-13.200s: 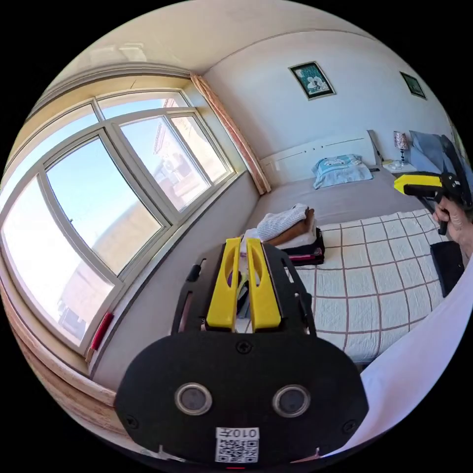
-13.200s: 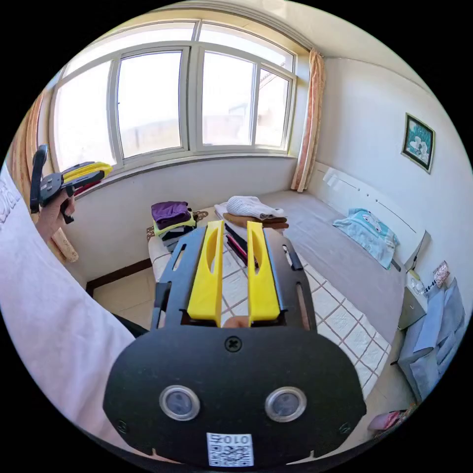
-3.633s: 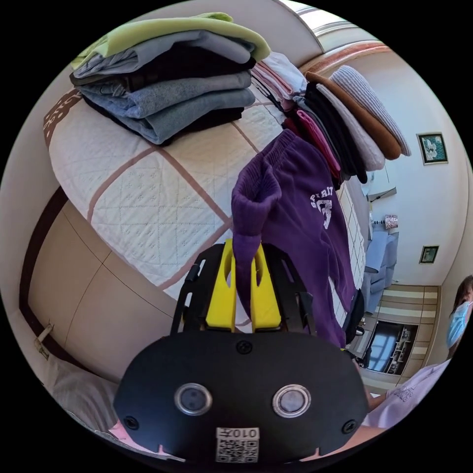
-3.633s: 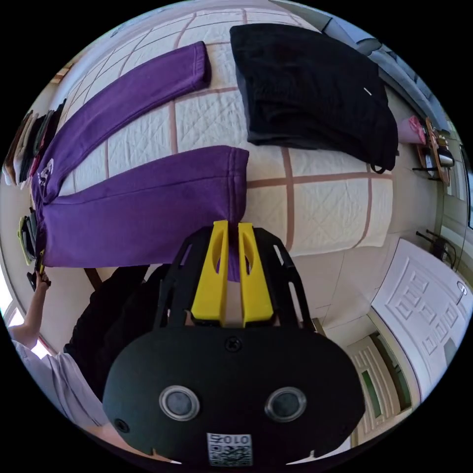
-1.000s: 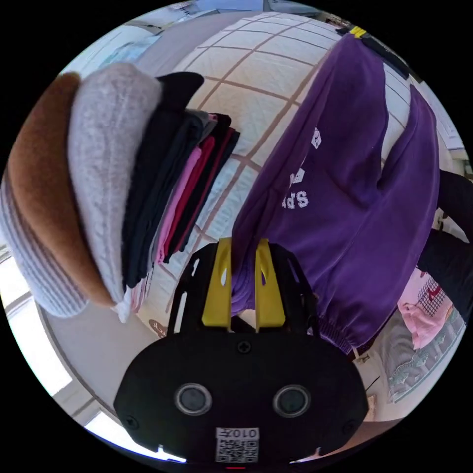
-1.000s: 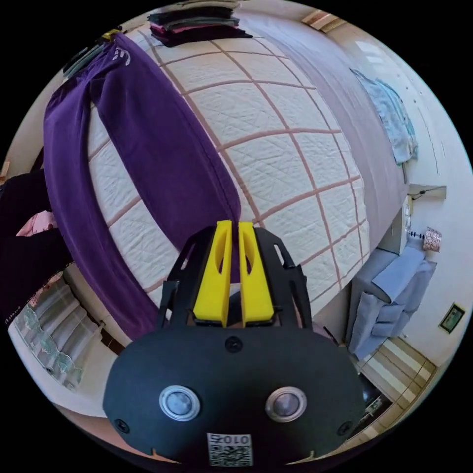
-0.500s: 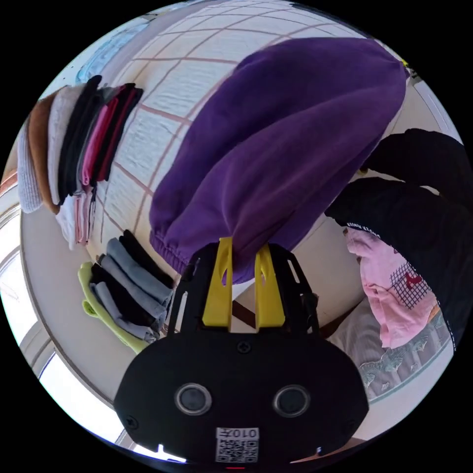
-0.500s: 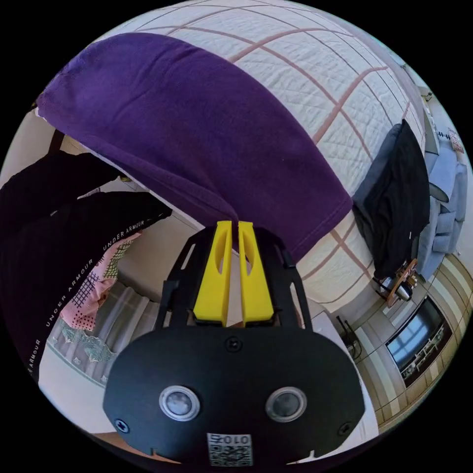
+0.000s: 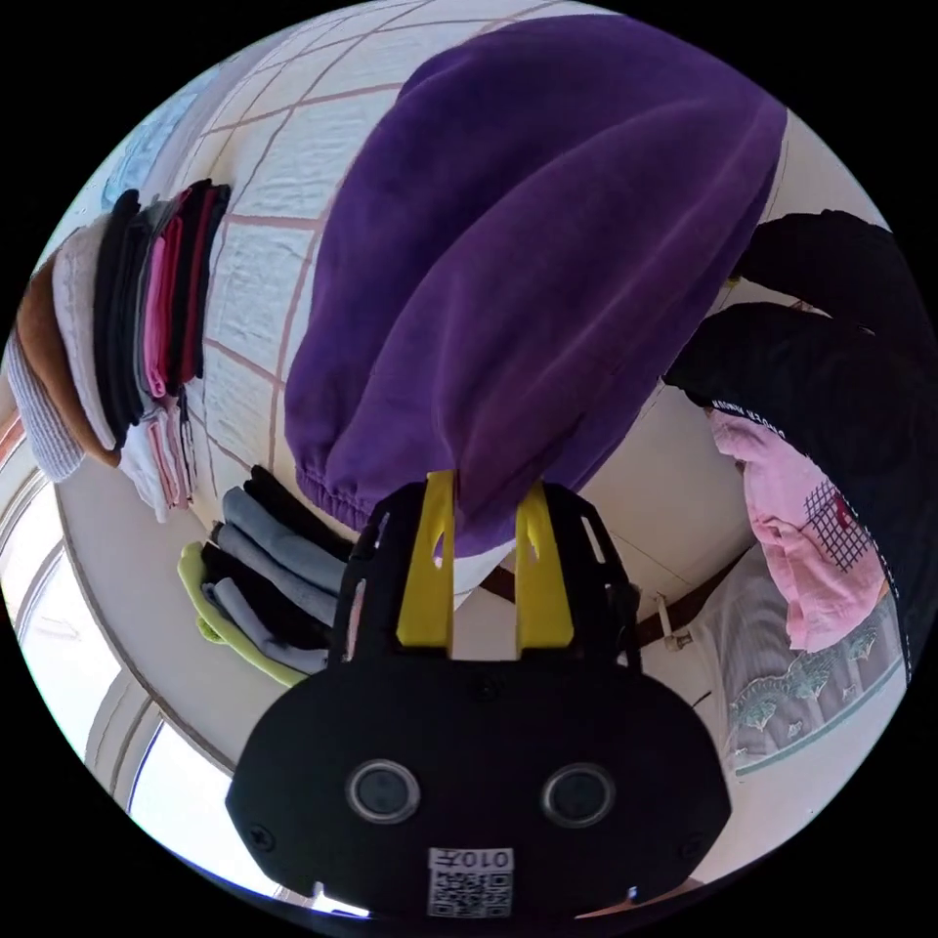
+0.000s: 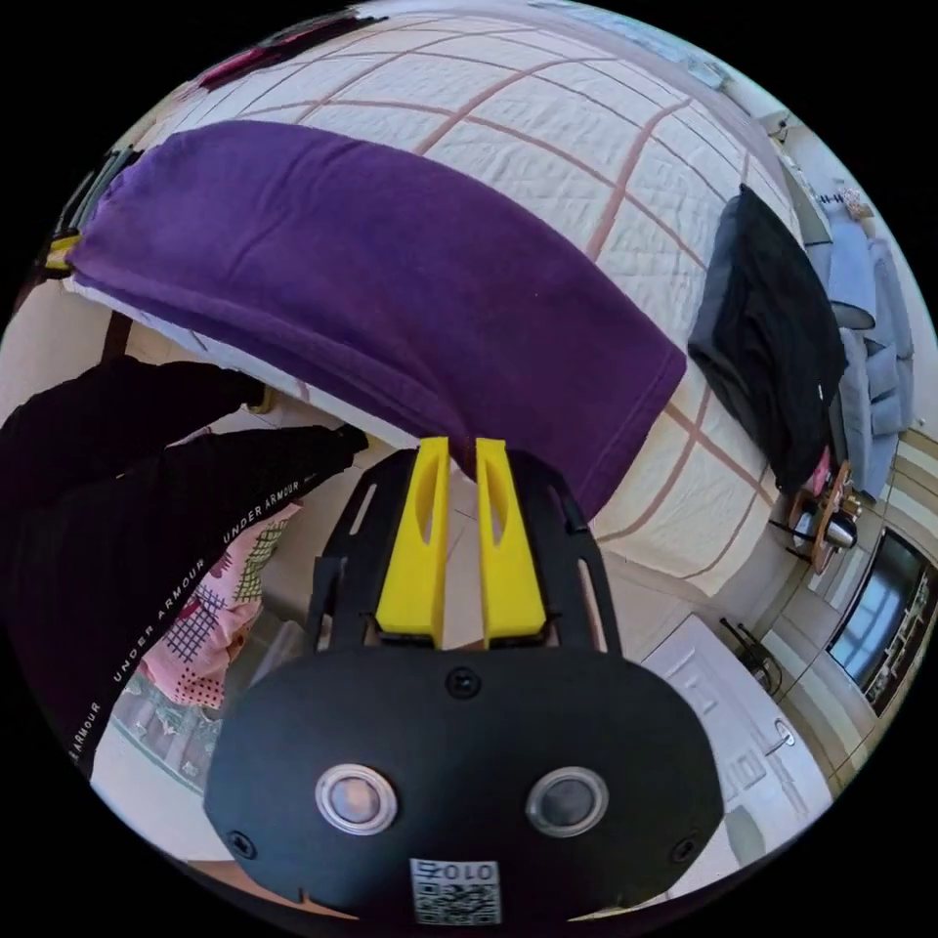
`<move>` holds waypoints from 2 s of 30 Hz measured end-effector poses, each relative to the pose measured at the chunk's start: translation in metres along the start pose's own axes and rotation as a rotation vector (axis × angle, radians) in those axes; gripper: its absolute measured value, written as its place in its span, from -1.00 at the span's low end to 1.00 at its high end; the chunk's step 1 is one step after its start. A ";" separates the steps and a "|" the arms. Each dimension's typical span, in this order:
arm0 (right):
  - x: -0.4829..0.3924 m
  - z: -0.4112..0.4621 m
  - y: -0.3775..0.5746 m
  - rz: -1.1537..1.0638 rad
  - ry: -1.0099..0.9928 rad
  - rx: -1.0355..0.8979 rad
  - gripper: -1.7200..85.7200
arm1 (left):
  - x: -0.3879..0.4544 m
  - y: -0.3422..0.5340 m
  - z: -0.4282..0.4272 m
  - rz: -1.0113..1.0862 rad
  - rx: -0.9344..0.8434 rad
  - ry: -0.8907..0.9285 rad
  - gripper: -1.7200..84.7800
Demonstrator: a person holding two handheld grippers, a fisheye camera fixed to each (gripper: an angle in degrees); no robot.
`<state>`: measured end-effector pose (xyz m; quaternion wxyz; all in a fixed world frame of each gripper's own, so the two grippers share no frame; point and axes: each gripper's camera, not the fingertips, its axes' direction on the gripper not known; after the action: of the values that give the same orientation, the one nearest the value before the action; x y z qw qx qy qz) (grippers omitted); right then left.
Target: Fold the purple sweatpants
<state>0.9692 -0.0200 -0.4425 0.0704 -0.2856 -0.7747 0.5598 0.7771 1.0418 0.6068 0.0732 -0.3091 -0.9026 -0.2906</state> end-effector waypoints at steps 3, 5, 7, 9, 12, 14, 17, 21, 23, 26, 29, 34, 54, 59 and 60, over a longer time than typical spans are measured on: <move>0.017 0.020 0.022 0.090 -0.157 -0.017 -0.84 | 0.010 -0.006 0.015 0.024 -0.037 0.056 -0.72; 0.032 0.022 0.056 0.178 -0.214 0.028 -0.82 | 0.012 -0.002 0.014 0.024 -0.054 0.100 -0.70; 0.049 0.021 0.087 0.270 -0.228 0.075 -0.81 | 0.015 0.012 0.009 -0.005 -0.057 0.152 -0.68; 0.074 0.015 0.117 0.376 -0.253 0.174 -0.80 | 0.019 0.021 0.011 -0.025 -0.090 0.183 -0.68; 0.119 0.019 0.152 0.543 -0.276 0.284 -0.75 | 0.013 0.021 0.002 -0.113 -0.070 0.233 -0.69; 0.146 0.039 0.156 0.587 -0.302 0.274 -0.73 | 0.005 0.001 -0.018 -0.163 0.018 0.245 -0.70; 0.163 0.051 0.144 0.520 -0.323 0.336 -0.75 | 0.013 -0.064 -0.059 -0.076 0.159 0.221 -0.71; 0.170 0.055 0.127 0.443 -0.266 0.386 -0.76 | 0.047 -0.148 -0.122 0.092 0.368 0.178 -0.72; 0.179 0.068 0.124 0.410 -0.292 0.377 -0.77 | 0.067 -0.170 -0.139 0.149 0.424 0.174 -0.72; 0.186 0.085 0.130 0.389 -0.312 0.360 -0.78 | 0.096 -0.188 -0.153 0.222 0.464 0.178 -0.73; 0.189 0.086 0.144 0.411 -0.292 0.375 -0.79 | 0.116 -0.193 -0.149 0.270 0.452 0.201 -0.74; 0.185 0.099 0.165 0.465 -0.334 0.386 -0.79 | 0.118 -0.196 -0.140 0.257 0.451 0.254 -0.75; 0.176 0.102 0.157 0.413 -0.258 0.350 -0.81 | 0.126 -0.207 -0.123 0.272 0.476 0.301 -0.79; 0.188 0.113 0.147 0.435 -0.286 0.317 -0.80 | 0.125 -0.203 -0.122 0.268 0.481 0.306 -0.79; 0.189 0.115 0.146 0.439 -0.299 0.321 -0.80 | 0.124 -0.202 -0.120 0.261 0.479 0.312 -0.79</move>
<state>0.8167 0.0146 -0.6563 -0.1228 -0.3459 -0.5981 0.7124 0.5511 0.9080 0.6473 0.3184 -0.3481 -0.8759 -0.1017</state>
